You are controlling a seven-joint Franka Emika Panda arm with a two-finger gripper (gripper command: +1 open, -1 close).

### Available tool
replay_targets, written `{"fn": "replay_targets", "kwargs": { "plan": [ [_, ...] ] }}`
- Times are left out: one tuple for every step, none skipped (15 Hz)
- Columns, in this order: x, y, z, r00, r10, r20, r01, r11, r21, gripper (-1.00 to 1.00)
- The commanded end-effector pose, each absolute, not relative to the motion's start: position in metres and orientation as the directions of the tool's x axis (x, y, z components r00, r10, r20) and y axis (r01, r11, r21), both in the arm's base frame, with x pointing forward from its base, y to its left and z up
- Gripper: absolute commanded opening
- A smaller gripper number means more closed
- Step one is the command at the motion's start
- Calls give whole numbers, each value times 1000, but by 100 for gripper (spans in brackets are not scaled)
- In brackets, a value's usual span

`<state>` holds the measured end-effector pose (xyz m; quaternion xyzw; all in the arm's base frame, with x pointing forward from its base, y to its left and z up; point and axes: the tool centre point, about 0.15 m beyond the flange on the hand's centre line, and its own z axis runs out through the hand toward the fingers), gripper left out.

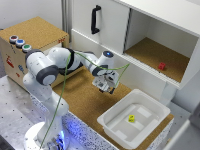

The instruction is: Rotate the purple block towards the right

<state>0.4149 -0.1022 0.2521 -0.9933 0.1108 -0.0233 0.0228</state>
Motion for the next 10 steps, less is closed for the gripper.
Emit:
{"fn": "replay_targets", "kwargs": {
  "plan": [
    [428,-111,246,863,-492,-119,-498,-867,-25,-100],
    [424,-112,243,844,-521,-132,-526,-851,-4,-100],
    [420,-115,238,820,-556,-132,-562,-827,-8,-100],
    [420,-118,229,794,-593,-137,-602,-797,-40,-100],
    [421,-120,223,779,-611,-140,-621,-782,-46,-100],
    [421,-120,221,753,-642,-145,-653,-756,-43,-100],
    [423,-118,222,720,-680,-138,-690,-722,-48,-100],
    [424,-113,224,689,-711,-137,-720,-694,-23,-100],
    [424,-109,225,646,-749,-148,-758,-652,-9,-100],
    [423,-105,224,589,-794,-152,-804,-595,-8,-100]
  ]
}}
